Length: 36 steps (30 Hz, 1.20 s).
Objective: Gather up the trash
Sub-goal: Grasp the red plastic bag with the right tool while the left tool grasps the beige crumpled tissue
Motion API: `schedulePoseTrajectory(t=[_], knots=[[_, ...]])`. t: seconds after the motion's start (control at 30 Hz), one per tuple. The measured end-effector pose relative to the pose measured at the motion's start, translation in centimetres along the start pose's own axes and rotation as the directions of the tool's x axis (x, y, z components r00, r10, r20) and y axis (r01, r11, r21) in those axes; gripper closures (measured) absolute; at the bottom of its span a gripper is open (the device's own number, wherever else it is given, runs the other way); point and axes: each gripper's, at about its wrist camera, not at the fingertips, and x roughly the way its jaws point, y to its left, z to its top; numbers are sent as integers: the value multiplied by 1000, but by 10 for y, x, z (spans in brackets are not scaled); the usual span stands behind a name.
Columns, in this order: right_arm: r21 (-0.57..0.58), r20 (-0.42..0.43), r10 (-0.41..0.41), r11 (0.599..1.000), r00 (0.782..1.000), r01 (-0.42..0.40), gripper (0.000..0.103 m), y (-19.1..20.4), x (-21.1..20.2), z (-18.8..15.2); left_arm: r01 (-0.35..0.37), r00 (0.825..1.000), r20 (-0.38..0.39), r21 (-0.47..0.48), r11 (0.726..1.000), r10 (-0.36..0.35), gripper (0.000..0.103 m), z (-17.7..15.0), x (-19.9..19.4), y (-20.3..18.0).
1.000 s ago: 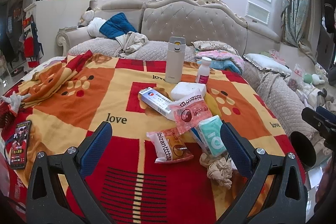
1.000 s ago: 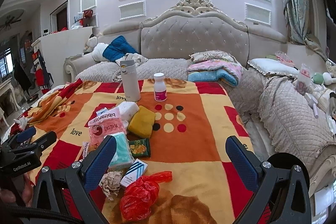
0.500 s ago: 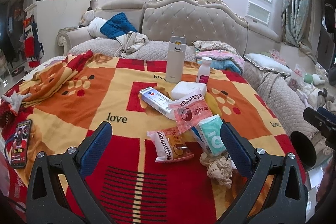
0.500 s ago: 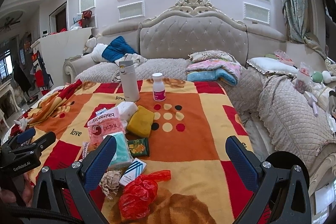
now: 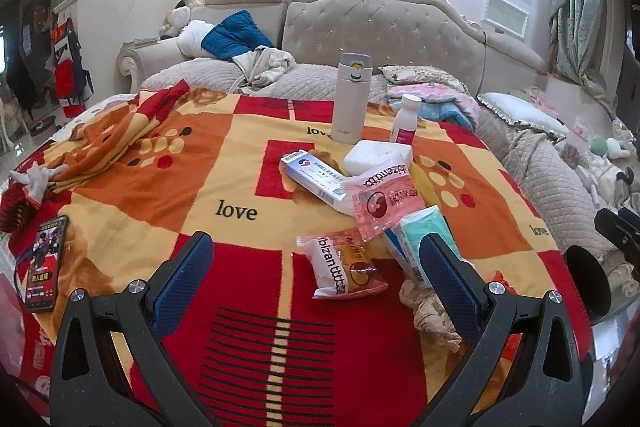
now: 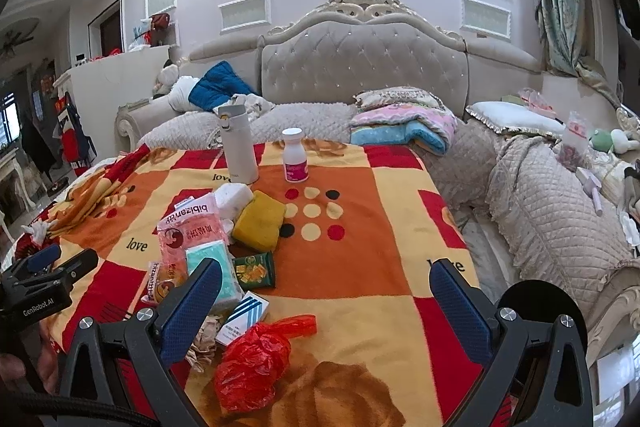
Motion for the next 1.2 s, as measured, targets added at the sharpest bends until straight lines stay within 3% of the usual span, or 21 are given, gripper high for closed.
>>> schedulePoseTrajectory(t=[0.37, 0.5, 0.73, 0.9, 1.0, 1.03, 1.1, 1.13, 1.2], knots=[[-24, -38, -2, 1000, 999, 1, 0, 0, 4, -7, -12, 1000, -17, 18, 1000, 13, 1, -2, 1, -2], [-46, -95, 9, 999, 995, -13, 0, 0, 11, -14, 3, 999, -37, 31, 1000, -2, 1, -6, 5, 1], [-2, -205, 136, 990, 969, -140, 0, -1, 24, -47, 15, 996, -89, 103, 995, -6, 1, -21, 11, 7], [63, -270, 253, 968, 929, -245, 15, 7, 49, -63, 53, 990, -139, 123, 991, -36, 1, -30, 17, -2], [96, -299, 280, 960, 912, -263, 21, 11, 70, -67, 85, 984, -165, 107, 991, -67, 1, -32, 23, -9], [132, -314, 312, 950, 897, -284, 24, 10, 80, -69, 94, 982, -172, 103, 990, -76, 1, -32, 25, -11], [206, -332, 389, 919, 859, -336, 48, 7, 96, -74, 123, 976, -192, 95, 988, -103, 1, -34, 30, -18], [236, -344, 413, 907, 844, -348, 54, 7, 103, -77, 134, 974, -198, 95, 986, -113, 1, -34, 32, -22], [240, -331, 416, 905, 847, -351, 57, 5, 103, -78, 157, 969, -208, 104, 982, -133, 1, -35, 38, -33]])
